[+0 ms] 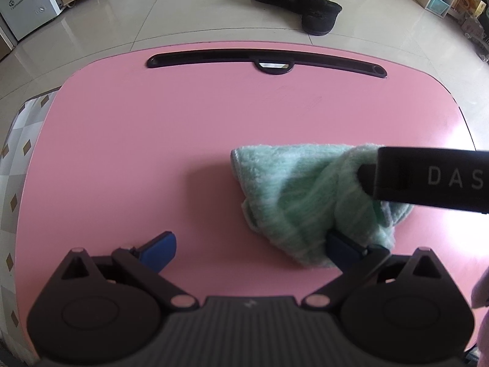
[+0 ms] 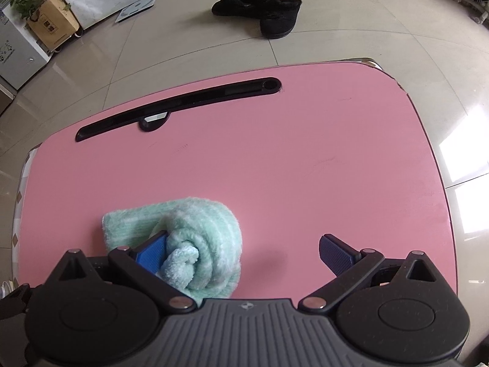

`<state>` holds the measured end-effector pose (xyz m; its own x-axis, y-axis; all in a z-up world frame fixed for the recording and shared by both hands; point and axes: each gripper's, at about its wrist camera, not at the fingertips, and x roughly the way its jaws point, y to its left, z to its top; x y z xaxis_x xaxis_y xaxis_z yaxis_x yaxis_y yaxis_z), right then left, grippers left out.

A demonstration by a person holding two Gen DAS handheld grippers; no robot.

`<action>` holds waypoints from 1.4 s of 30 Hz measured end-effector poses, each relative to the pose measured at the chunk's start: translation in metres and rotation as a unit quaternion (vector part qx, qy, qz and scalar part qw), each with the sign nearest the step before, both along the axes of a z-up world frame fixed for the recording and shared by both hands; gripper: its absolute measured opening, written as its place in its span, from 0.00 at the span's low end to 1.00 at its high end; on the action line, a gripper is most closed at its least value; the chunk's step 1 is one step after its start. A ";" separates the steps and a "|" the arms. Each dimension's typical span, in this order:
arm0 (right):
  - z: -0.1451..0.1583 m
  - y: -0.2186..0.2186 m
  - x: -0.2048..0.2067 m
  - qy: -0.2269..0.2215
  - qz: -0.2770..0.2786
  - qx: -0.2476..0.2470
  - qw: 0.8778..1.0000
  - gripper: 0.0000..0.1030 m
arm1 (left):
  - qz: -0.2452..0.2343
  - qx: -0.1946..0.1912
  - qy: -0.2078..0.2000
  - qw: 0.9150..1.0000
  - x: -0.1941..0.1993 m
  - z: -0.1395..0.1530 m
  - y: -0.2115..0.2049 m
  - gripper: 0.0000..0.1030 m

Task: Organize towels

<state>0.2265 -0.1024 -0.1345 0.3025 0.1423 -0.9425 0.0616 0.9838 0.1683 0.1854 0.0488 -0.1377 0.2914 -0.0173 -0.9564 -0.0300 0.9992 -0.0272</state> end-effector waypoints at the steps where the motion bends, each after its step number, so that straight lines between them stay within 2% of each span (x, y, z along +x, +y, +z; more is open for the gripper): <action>1: 0.000 0.001 -0.001 0.000 0.002 0.000 1.000 0.98 | 0.004 -0.003 0.001 1.000 -0.002 0.000 0.002 1.00; 5: 0.000 0.007 -0.004 -0.001 0.015 -0.002 1.000 0.98 | 0.017 -0.009 0.004 1.000 -0.006 -0.001 0.008 1.00; 11: 0.001 0.013 -0.009 -0.007 0.028 -0.004 1.000 0.98 | 0.009 0.001 0.002 1.000 -0.013 0.000 0.007 1.00; 20: 0.002 0.018 -0.018 -0.008 0.043 -0.004 0.999 0.98 | 0.028 -0.010 0.006 1.000 -0.027 -0.004 0.013 1.00; 26: 0.003 0.018 -0.024 -0.006 0.049 0.001 0.999 0.98 | 0.015 0.008 0.019 1.000 -0.039 -0.009 0.004 1.00; 29: 0.003 0.017 -0.027 -0.006 0.050 0.001 0.999 0.98 | 0.005 0.022 0.011 1.000 -0.050 -0.009 -0.003 1.00; 42: 0.004 0.014 -0.029 -0.005 0.042 0.013 0.999 0.98 | 0.019 0.021 0.002 1.000 -0.050 -0.002 0.002 1.00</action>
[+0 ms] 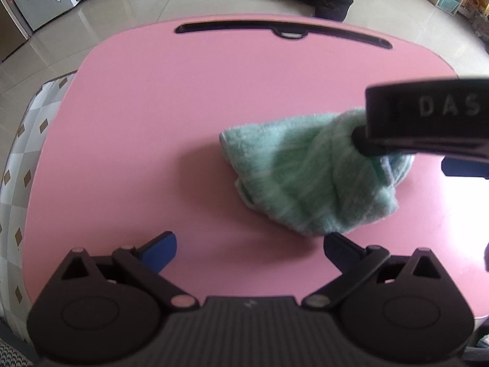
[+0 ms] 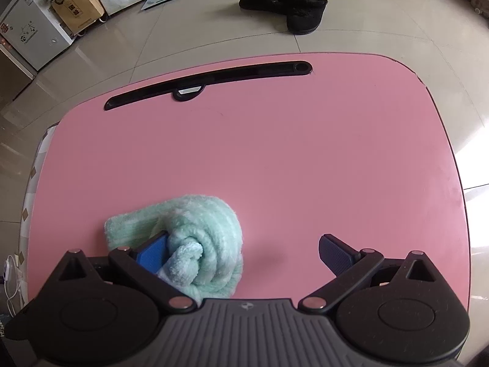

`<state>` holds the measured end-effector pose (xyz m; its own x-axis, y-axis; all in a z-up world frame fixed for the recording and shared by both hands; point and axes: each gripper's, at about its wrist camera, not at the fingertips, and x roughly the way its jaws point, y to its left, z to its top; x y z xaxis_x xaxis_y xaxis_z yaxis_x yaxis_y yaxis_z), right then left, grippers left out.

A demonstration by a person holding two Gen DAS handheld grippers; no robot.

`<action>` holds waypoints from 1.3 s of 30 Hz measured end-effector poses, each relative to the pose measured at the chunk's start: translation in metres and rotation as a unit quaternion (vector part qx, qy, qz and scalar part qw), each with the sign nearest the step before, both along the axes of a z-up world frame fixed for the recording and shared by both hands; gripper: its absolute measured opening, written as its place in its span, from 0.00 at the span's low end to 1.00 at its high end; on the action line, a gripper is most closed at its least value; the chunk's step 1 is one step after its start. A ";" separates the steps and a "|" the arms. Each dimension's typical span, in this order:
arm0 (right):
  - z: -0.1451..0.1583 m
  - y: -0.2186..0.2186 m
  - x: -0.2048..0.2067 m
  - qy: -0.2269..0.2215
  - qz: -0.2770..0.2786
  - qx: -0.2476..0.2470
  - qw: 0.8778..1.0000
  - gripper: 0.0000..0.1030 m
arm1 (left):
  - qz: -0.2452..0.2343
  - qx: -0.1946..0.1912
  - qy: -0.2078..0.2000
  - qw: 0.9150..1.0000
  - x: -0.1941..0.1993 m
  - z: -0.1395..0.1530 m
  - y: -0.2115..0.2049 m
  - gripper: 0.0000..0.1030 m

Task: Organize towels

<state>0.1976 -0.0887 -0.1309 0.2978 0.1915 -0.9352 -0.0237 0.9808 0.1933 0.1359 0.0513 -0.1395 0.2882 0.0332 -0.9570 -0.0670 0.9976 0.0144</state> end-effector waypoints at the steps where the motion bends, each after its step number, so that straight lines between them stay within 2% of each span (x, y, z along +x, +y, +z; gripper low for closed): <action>1: 0.000 0.000 0.000 -0.001 0.001 -0.001 1.000 0.98 | 0.001 0.000 -0.004 1.000 0.000 0.003 0.001 1.00; 9: -0.001 0.000 0.000 0.001 0.000 0.000 1.000 0.98 | 0.032 0.003 -0.045 0.998 0.003 0.023 0.016 1.00; 15: -0.001 0.000 0.001 0.002 -0.001 0.001 1.000 0.98 | 0.047 -0.002 -0.043 0.998 0.015 0.022 0.028 1.00; 33: -0.001 0.002 0.005 0.012 -0.002 0.003 1.000 0.98 | 0.009 0.009 -0.035 0.999 0.022 0.001 0.021 1.00; 39: -0.003 0.001 0.007 0.020 -0.004 0.009 1.000 0.98 | 0.018 -0.018 -0.026 0.999 0.025 -0.004 0.029 1.00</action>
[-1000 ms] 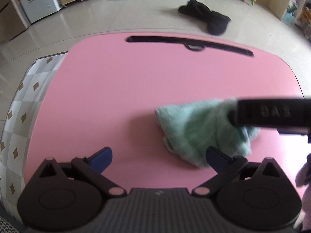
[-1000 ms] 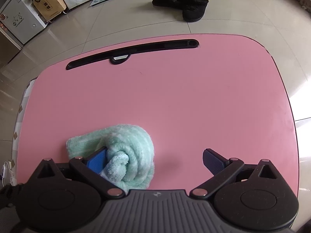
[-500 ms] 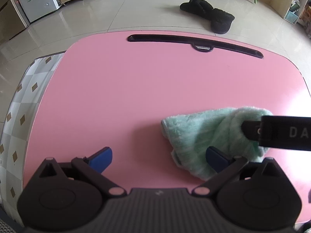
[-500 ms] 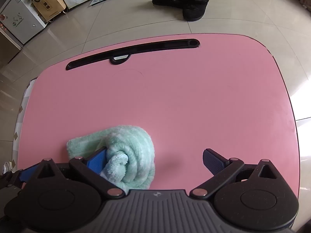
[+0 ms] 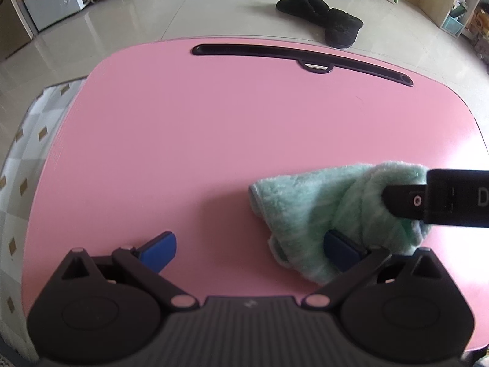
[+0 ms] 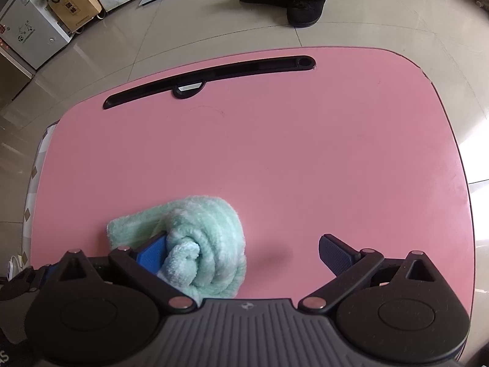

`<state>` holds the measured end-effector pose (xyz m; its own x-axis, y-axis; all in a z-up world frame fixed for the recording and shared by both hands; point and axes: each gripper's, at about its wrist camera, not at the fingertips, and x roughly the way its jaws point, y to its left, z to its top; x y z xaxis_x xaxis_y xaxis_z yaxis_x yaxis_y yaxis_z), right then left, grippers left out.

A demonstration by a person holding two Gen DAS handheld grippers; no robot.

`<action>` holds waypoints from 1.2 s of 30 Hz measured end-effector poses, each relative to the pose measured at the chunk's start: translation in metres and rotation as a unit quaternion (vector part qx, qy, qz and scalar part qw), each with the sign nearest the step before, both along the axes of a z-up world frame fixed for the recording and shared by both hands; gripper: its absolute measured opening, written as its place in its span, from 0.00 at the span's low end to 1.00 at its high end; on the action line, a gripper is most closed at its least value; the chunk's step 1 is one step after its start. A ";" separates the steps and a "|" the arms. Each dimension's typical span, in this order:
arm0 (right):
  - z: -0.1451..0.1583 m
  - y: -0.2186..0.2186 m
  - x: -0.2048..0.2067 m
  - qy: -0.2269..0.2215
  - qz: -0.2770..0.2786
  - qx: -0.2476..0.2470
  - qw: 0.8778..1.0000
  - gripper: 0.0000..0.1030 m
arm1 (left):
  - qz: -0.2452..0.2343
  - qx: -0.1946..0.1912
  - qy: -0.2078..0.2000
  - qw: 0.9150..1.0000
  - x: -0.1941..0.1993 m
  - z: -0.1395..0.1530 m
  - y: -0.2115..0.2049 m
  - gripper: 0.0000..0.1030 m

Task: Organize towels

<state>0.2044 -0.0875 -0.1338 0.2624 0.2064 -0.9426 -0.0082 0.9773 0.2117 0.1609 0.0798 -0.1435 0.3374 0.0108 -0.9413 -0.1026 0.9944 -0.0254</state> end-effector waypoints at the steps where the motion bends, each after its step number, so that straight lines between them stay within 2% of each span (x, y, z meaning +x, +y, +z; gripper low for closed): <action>1: 0.000 0.000 0.000 0.001 0.000 0.001 1.000 0.98 | 0.000 -0.002 0.001 1.000 0.000 0.000 0.001 1.00; 13: -0.002 -0.001 0.003 0.011 -0.006 0.006 1.000 0.98 | -0.003 -0.001 0.002 1.000 0.000 -0.001 -0.002 1.00; 23: 0.001 -0.012 0.001 0.010 -0.024 -0.007 1.000 0.98 | -0.023 0.001 0.000 1.000 0.005 -0.001 -0.020 1.00; 27: 0.002 -0.017 -0.001 0.007 -0.029 -0.012 0.999 0.98 | -0.037 0.007 0.000 0.999 0.007 0.000 -0.029 1.00; 33: 0.002 -0.027 -0.003 0.005 -0.034 -0.016 0.999 0.98 | -0.077 0.039 -0.005 0.996 0.010 0.002 -0.048 1.00; 36: 0.002 -0.030 -0.005 0.005 -0.036 -0.017 0.999 0.98 | -0.086 0.040 -0.001 0.996 0.013 0.002 -0.050 1.00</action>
